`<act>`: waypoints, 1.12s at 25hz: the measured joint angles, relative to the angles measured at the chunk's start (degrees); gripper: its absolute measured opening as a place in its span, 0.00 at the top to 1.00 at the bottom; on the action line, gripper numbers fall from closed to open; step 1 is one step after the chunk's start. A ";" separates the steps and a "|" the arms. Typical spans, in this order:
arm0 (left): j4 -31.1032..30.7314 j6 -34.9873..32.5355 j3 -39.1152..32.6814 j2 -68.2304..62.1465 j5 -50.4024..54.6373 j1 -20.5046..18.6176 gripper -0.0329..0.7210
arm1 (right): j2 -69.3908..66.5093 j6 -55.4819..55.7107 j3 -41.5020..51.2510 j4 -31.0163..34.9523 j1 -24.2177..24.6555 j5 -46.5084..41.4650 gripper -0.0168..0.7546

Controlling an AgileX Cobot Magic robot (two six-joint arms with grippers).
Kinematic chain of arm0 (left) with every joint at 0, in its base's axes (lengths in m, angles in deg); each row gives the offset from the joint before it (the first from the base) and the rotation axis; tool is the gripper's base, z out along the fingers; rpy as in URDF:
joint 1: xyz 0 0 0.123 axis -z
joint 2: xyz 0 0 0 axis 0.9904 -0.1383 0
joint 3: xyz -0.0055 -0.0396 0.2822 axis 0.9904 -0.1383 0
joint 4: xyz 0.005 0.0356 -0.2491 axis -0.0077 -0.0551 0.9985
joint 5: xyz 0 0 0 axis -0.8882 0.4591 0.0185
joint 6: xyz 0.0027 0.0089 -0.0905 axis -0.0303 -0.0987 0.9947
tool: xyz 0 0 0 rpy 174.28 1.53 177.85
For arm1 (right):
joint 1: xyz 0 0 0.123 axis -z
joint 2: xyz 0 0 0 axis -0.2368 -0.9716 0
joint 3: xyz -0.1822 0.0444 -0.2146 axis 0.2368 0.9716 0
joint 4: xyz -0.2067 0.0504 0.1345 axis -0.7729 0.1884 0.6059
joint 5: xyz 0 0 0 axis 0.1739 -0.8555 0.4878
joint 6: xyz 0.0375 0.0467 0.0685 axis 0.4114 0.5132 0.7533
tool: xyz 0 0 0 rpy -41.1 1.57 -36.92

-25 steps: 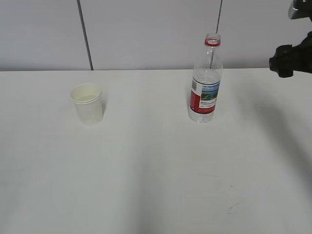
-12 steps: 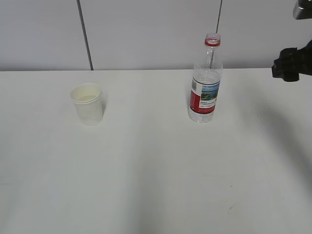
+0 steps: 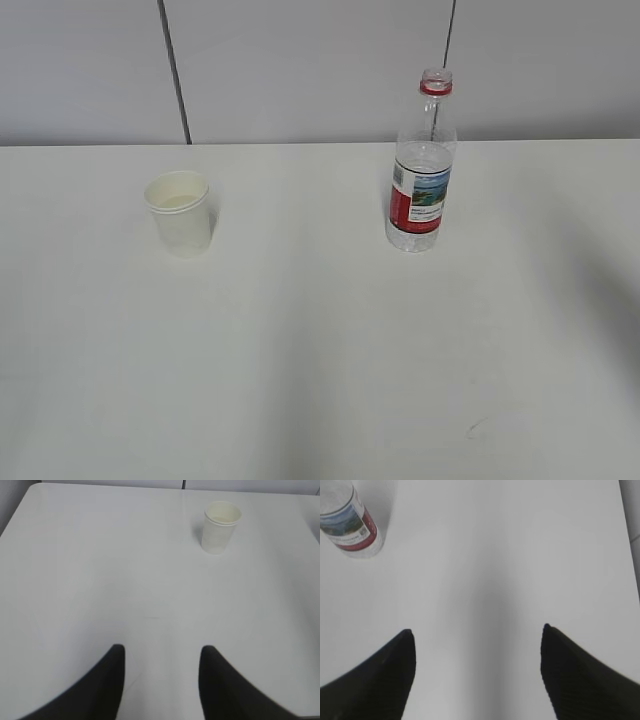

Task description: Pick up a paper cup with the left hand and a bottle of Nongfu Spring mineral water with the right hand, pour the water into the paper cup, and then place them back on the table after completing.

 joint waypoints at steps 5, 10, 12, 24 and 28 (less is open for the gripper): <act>0.00 0.00 0.00 0.00 0.00 0.00 0.56 | 10.37 0.00 0.00 0.33 0.00 -9.65 0.24; 0.00 0.00 0.00 0.00 0.00 0.00 0.57 | 23.43 0.00 0.00 1.33 0.00 -15.67 0.24; 0.00 0.00 0.00 0.00 0.00 0.00 0.57 | 27.60 0.00 0.00 1.33 0.00 -19.05 0.24; 0.00 0.00 0.00 0.00 0.00 0.00 0.60 | 50.57 0.00 8.86 1.64 0.00 -23.80 0.24; 0.00 0.00 0.00 0.00 0.00 0.00 0.60 | 56.59 0.00 13.87 1.78 0.00 -23.80 0.24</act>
